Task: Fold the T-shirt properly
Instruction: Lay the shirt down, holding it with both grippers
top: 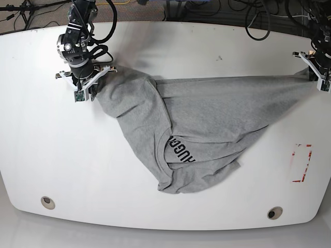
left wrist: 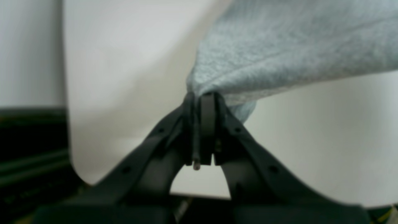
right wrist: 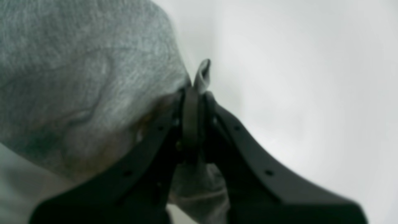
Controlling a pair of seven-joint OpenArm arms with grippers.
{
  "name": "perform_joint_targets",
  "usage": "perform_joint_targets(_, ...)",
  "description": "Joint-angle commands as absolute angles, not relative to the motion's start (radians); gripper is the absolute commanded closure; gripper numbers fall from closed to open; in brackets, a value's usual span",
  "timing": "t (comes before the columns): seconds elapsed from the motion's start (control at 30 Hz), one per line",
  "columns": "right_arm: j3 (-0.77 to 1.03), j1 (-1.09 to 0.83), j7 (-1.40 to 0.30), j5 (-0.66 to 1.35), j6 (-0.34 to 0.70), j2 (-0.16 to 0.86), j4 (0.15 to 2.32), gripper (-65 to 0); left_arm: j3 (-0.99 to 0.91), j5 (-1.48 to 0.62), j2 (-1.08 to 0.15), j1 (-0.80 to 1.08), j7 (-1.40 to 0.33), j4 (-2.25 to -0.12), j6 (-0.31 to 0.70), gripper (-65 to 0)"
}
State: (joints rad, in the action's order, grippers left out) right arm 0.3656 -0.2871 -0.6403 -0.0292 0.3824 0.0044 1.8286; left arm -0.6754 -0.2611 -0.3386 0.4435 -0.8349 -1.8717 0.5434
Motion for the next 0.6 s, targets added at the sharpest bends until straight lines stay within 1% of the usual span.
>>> perform_joint_targets(0.0,0.366,-0.28,-0.621,-0.03,0.38,-0.001,1.851,-1.7,-0.685,-0.265,-0.355,0.444,-0.814,-1.873,0.541,0.0)
perform_joint_targets(0.03,0.366,-0.28,-0.621,-0.03,0.38,-0.002,1.851,-3.0,-0.685,-0.265,-0.354,0.444,-0.814,-1.873,0.541,0.0)
perform_joint_targets(0.13,0.366,-0.28,-0.621,-0.03,0.38,-0.007,1.856,-13.8,-0.685,-0.265,-0.352,0.444,-0.814,-1.873,0.541,0.0)
perform_joint_targets(0.2,0.366,-0.278,-0.621,-0.03,0.38,-0.007,1.873,-22.0,-0.685,-0.265,-0.351,0.444,-0.814,-1.873,0.541,0.0)
perform_joint_targets(0.23,0.366,-0.278,-0.621,-0.03,0.38,-0.008,1.88,-27.6,-0.685,-0.265,-0.351,0.444,-0.814,-1.873,0.541,0.0)
perform_joint_targets(0.37,0.364,-0.277,-0.621,-0.024,0.38,-0.01,1.916,-42.2,-0.685,-0.265,-0.354,0.444,-0.814,-1.873,0.541,0.0)
perform_joint_targets(0.43,0.363,-0.272,-0.621,-0.022,0.38,-0.019,1.934,-46.6,-0.685,-0.265,-0.355,0.444,-0.814,-1.873,0.541,0.0)
perform_joint_targets(0.47,0.363,-0.271,-0.621,-0.022,0.381,-0.028,1.943,-47.7,-0.685,-0.265,-0.355,0.444,-0.814,-1.873,0.541,0.0)
perform_joint_targets(0.57,0.361,-0.262,-0.619,-0.022,0.407,-0.045,1.971,-48.2,-0.685,-0.265,-0.355,0.444,-0.814,-1.873,0.541,0.0)
